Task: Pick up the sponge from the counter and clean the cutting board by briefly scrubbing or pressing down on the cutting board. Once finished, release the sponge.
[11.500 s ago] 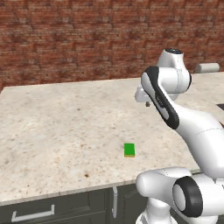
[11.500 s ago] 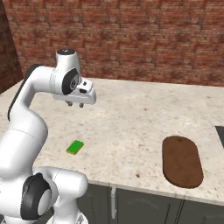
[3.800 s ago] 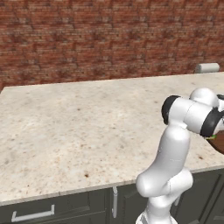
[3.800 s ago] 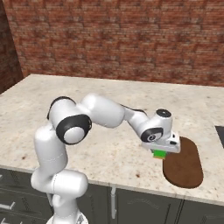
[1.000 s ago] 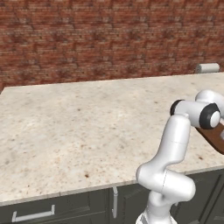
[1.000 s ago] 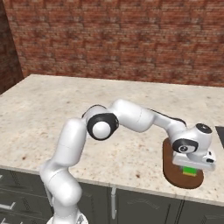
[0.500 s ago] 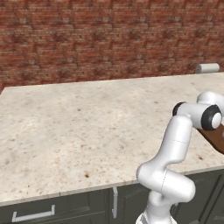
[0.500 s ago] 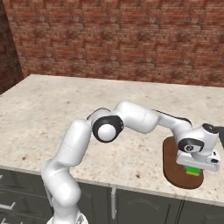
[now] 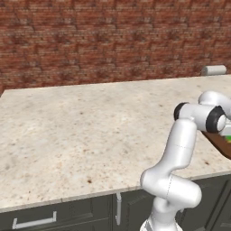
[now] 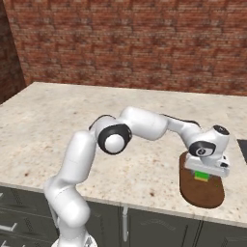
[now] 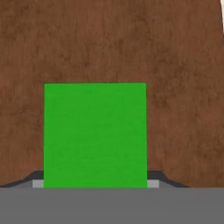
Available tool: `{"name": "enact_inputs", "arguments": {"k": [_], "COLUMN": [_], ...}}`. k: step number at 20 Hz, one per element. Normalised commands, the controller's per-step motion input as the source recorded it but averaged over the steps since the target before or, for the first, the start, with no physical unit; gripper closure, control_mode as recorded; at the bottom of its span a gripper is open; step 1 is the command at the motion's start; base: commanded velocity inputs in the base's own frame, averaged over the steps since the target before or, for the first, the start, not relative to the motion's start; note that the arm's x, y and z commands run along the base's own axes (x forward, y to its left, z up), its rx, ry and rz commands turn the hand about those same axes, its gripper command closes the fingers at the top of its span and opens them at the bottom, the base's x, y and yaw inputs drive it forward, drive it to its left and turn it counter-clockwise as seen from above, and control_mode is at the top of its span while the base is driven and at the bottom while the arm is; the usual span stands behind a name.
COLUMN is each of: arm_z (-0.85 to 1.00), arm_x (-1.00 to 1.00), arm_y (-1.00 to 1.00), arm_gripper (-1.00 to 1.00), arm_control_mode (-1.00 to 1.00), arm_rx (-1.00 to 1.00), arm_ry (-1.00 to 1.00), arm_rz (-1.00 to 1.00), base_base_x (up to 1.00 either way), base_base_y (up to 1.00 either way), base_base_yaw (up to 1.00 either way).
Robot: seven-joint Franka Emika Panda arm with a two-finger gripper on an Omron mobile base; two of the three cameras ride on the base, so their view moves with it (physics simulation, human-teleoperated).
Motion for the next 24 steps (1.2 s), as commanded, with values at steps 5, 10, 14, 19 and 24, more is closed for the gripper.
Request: {"name": "enact_inputs", "arguments": {"k": [5, 10, 14, 19, 24], "arm_z": [-0.98, -0.04, 0.07, -0.64, -0.63], "arm_x": [0.06, 0.4, 0.56, 0.31, 0.35], "arm_y": [0.65, 0.1, 0.12, 0.08, 0.27], "arm_gripper": [1.0, 1.0, 1.0, 1.0, 1.0], "arm_control_mode": [-1.0, -1.0, -1.0, -1.0, -1.0], "arm_rx": [0.0, 0.0, 0.0, 0.0, 0.0], "arm_ry": [0.07, 0.0, 0.0, 0.0, 0.0], "arm_rz": [0.0, 0.0, 0.0, 0.0, 0.0], "base_base_x": [0.0, 0.0, 0.0, 0.0, 0.0], "base_base_y": [0.0, 0.0, 0.0, 0.0, 0.0], "base_base_yaw": [0.0, 0.0, 0.0, 0.0, 0.0]}}
